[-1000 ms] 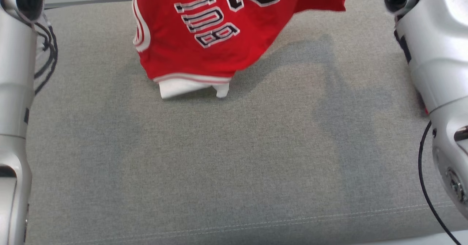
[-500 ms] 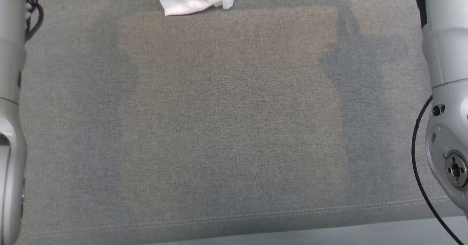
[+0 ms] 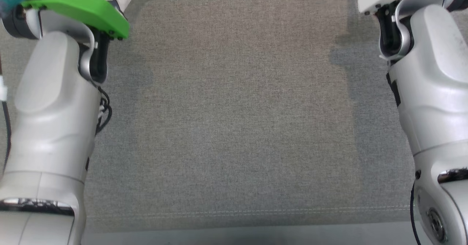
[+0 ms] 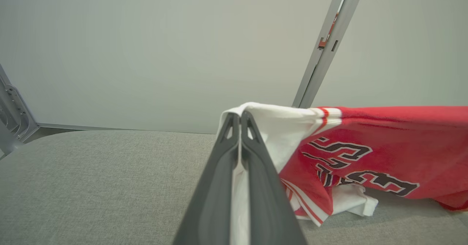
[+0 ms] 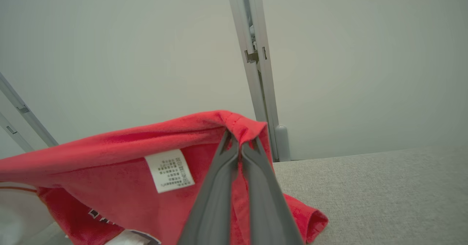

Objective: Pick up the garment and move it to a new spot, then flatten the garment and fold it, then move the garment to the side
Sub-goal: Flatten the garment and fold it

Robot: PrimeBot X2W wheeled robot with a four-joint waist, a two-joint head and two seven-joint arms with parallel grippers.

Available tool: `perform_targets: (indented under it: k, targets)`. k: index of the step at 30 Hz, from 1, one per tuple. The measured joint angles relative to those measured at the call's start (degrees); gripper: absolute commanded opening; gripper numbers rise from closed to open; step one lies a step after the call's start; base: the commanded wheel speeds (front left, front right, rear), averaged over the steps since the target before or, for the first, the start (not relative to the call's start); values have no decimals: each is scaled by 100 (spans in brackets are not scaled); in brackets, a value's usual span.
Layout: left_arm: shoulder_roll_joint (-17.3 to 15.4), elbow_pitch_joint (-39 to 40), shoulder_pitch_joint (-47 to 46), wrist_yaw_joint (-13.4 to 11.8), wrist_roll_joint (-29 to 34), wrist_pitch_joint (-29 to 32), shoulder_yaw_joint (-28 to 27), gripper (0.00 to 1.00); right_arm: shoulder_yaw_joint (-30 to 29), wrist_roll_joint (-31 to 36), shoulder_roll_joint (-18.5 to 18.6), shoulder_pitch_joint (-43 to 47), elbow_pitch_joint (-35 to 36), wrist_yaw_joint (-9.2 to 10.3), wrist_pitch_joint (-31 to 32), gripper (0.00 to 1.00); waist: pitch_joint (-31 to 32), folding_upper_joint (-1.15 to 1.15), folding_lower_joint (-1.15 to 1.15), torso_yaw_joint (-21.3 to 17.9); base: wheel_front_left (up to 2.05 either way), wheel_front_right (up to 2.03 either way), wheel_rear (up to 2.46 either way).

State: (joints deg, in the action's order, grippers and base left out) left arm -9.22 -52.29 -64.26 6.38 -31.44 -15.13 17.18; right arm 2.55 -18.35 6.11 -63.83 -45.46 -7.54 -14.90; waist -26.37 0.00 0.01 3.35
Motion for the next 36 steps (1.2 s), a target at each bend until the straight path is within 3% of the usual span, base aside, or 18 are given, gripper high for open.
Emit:
perform_targets:
  k: [5,10,14,19,26,36]
  targets:
    - [24,1133,1182,-211,434,-2,-308,0,118,-403,-21,927,513,0,-2,0,90,0,0,-36,0,0,0]
    - [90,2065,2470,-255,762,-2,-511,0,334,-700,-78,2074,985,1,-3,0,328,0,-1,-65,0,0,0]
    - [77,2584,3416,-296,940,-3,-532,0,631,-942,-101,2995,1312,1,-5,0,566,0,-2,-103,0,0,0]
    - [-81,3183,4478,-569,1074,124,-424,0,953,-1104,-27,3928,1666,1,-7,0,911,0,-2,-186,0,0,0]
    - [-241,4313,5714,-902,1226,825,-175,0,995,-1235,213,4998,1862,1,24,0,1382,0,-2,-253,0,0,0]
    - [-282,5881,7454,-1415,1163,2030,177,0,688,-958,374,6341,2503,1,635,0,2080,0,-2,-207,0,0,0]
